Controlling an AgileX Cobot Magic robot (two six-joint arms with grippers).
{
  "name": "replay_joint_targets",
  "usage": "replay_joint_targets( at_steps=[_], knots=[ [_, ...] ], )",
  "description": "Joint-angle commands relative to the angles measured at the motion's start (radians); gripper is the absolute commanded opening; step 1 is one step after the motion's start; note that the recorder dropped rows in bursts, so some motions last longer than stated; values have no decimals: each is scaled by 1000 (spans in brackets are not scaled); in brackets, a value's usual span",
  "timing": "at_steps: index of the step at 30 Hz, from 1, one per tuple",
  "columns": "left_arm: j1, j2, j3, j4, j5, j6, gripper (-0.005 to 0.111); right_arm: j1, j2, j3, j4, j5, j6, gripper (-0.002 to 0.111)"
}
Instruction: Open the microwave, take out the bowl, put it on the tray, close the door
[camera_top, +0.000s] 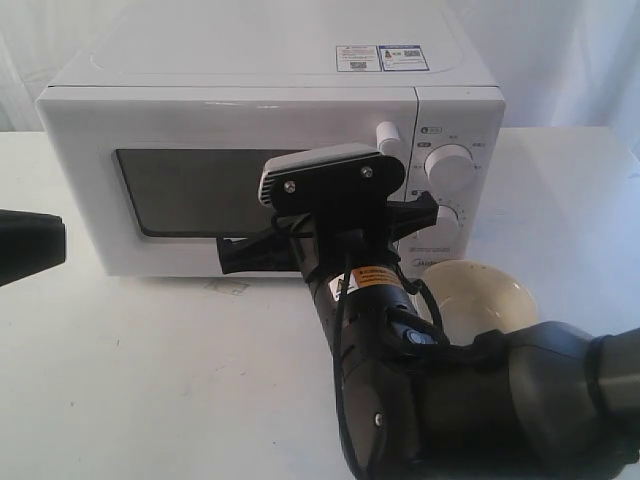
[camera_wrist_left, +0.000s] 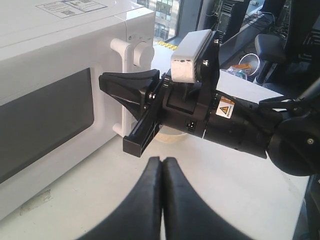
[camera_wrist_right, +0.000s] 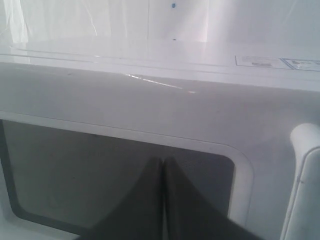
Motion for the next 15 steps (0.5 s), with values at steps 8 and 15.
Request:
replay_joint_targets(
  at_steps=[8,15],
  knots=[
    [-6,-112,6,126,4,-5,0,1,-8,7,-2,-3,-9,0],
    [22,-386,6,418,-62,-290,0,1,-8,7,-2,-3,-9,0]
  ],
)
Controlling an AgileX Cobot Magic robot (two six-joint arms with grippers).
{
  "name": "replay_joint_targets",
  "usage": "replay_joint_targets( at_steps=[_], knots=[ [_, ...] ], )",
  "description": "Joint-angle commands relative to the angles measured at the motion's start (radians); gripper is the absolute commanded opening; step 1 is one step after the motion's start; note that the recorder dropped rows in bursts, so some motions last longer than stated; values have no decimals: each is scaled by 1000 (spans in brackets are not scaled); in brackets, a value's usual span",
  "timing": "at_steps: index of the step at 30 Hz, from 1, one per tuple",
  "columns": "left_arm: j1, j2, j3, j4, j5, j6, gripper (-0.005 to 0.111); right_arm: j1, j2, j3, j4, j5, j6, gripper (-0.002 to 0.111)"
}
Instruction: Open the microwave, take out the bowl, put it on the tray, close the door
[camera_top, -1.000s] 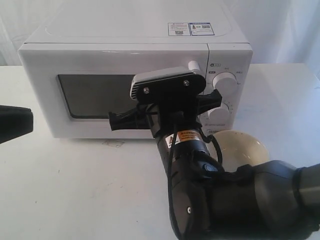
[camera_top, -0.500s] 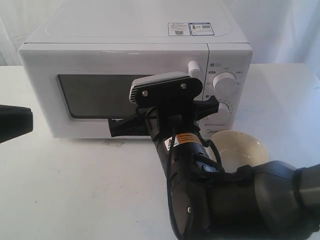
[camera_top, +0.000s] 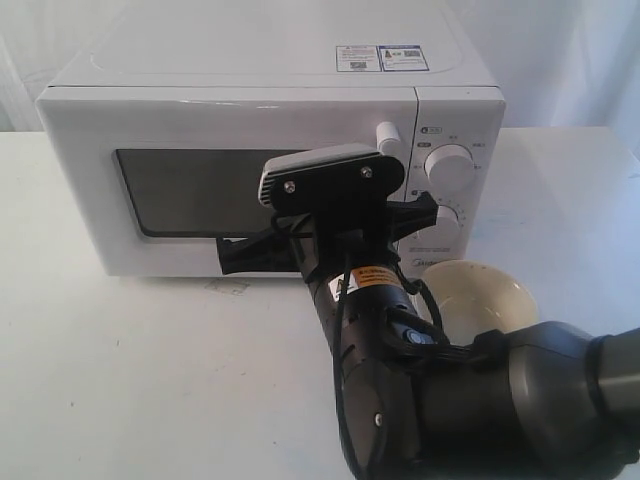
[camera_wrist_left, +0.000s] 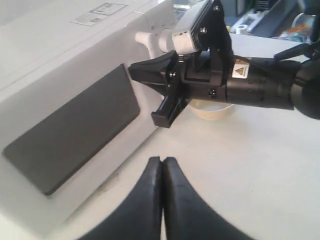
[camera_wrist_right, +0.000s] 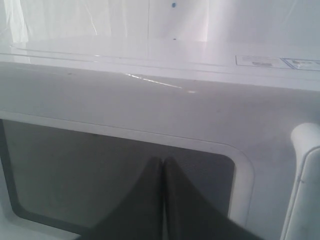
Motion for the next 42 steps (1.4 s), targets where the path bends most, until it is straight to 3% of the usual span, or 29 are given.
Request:
replay_joint_targets(
  at_steps=[1,10,15,18,21,29,34,37,39,42],
  knots=[
    [20,-162,6,213,-37,-311,0,1,-8,7,-2,-3,-8,0],
    [20,-307,6,764,28,-1163,0,1,-8,7,-2,-3,-8,0],
    [20,-307,6,926,123,-1473,0,1,-8,7,-2,-3,-8,0],
    [20,-307,29,928,103,-1452,0,1,-8,7,-2,-3,-8,0],
    [20,-316,85,939,-5,-1421,0,1,-8,7,-2,-3,-8,0],
    [20,-365,365,864,-537,-1414,0,1,-8,7,-2,-3,-8,0],
    [20,-365,508,851,-780,-1411,0,1,-8,7,-2,-3,-8,0],
    [20,-365,587,853,-919,-1313,0,1,-8,7,-2,-3,-8,0],
    [20,-365,612,853,-973,-1240,0,1,-8,7,-2,-3,-8,0],
    [20,-365,612,853,-860,-1158,0,1,-8,7,-2,-3,-8,0]
  ],
)
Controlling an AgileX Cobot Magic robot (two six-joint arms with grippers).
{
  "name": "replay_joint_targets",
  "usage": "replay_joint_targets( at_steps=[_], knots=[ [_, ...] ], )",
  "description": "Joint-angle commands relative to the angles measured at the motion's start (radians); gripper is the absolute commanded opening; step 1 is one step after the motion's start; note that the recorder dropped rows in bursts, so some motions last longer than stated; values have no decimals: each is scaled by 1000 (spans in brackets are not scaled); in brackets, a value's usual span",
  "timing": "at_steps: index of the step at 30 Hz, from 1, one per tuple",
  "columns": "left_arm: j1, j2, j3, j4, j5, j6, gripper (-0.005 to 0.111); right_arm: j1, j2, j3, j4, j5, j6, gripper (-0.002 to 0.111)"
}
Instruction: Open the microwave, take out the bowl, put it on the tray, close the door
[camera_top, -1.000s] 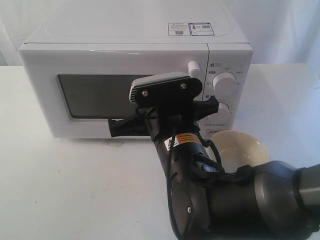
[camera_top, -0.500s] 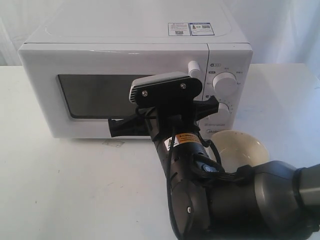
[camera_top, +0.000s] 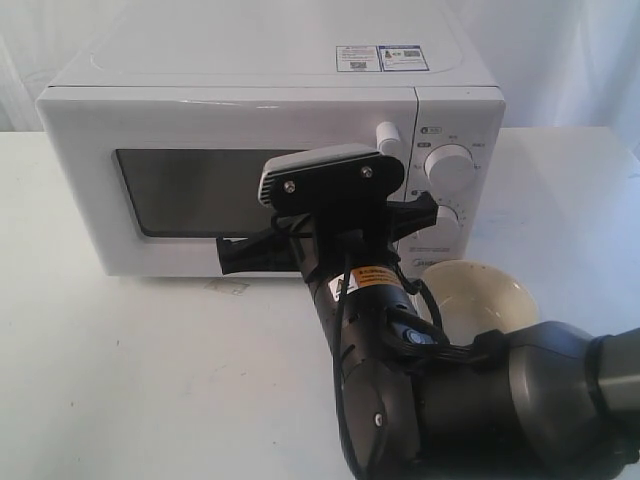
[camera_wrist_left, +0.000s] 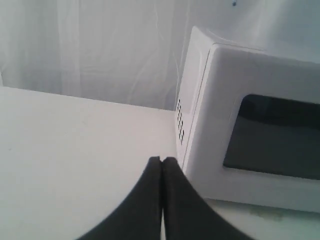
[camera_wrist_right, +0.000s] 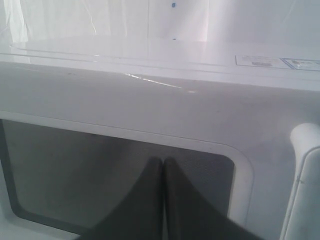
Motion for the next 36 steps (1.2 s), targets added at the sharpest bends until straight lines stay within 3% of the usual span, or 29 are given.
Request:
replay_joint_targets(
  at_steps=[1,6,9,36],
  knots=[
    [3,-8,13,-8,78,145,0,1,-8,7,-2,-5,-8,0],
    [3,-8,13,-8,281,288,0,1,-8,7,-2,-7,-8,0],
    [5,-8,13,-8,385,290,0,1,-8,7,-2,-7,-5,0],
    [5,-8,13,-8,382,262,0,1,-8,7,-2,-7,-26,0]
  ],
)
